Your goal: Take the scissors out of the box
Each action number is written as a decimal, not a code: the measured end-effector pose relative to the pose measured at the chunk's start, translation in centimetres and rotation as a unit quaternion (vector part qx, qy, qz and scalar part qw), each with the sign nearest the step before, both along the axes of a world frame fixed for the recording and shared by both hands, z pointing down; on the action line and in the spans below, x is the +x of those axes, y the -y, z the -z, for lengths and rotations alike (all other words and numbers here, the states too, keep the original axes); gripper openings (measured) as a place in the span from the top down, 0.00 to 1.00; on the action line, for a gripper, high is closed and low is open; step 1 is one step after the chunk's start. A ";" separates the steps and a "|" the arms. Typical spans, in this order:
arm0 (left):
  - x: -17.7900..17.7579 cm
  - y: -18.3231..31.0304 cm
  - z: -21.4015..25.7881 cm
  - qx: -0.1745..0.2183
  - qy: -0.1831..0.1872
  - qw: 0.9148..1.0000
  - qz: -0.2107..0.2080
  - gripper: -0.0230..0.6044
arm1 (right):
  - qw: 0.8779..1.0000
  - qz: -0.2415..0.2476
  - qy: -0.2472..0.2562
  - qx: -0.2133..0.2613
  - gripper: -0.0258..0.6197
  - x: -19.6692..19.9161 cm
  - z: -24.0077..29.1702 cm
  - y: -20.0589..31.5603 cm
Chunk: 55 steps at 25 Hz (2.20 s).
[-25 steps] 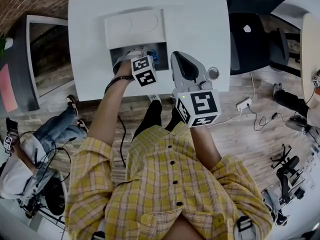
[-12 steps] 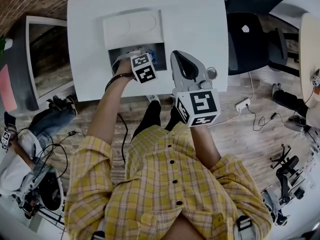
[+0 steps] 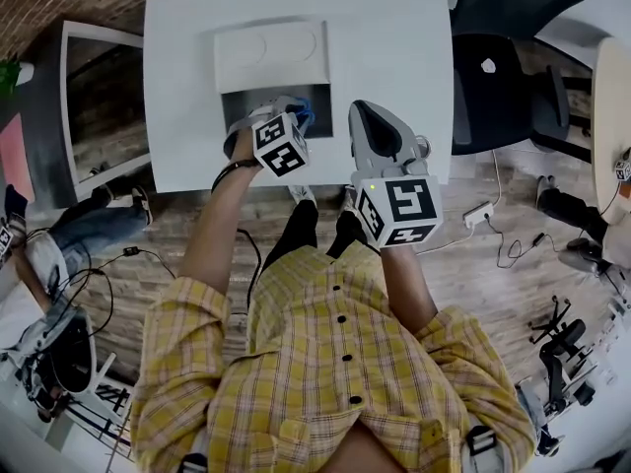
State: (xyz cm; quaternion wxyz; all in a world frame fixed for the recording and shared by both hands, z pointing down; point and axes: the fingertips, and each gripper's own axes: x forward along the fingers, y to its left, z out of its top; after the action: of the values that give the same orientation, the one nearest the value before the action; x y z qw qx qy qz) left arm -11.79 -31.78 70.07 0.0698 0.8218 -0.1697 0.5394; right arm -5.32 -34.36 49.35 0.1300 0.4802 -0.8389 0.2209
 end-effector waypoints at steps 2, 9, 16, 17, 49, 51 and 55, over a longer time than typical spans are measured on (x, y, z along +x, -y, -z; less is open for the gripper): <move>-0.6 0.2 0.9 0.023 -0.007 0.999 0.026 0.84 | 1.000 0.003 0.002 0.002 0.95 -0.2 0.5 -0.2; -0.7 0.2 3.1 0.061 -0.021 0.995 0.072 0.84 | 1.000 0.011 0.006 0.010 0.95 0.2 1.3 -0.9; -1.4 0.3 6.1 0.093 -0.032 0.990 0.104 0.84 | 0.999 0.024 0.009 0.026 0.95 -0.2 3.1 -1.7; -1.5 0.1 6.7 0.097 -0.037 0.988 0.112 0.84 | 0.999 0.026 0.010 0.028 0.95 -0.3 3.3 -1.9; -1.8 -5.1 28.2 0.270 -0.240 0.867 0.345 0.84 | 0.989 0.056 0.042 0.132 0.95 -0.8 13.9 -6.8; -1.8 -5.5 29.7 0.283 -0.251 0.856 0.353 0.84 | 0.988 0.058 0.045 0.139 0.95 -0.9 14.9 -7.2; -2.2 -6.4 32.9 0.309 -0.278 0.832 0.368 0.84 | 0.985 0.066 0.051 0.152 0.95 -1.4 16.7 -7.9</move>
State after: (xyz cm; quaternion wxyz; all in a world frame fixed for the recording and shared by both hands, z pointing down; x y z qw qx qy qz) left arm -14.01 -25.41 37.18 0.0501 0.7928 -0.5905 0.1425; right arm -6.75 -26.44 32.69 0.0266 0.4256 -0.8983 0.1059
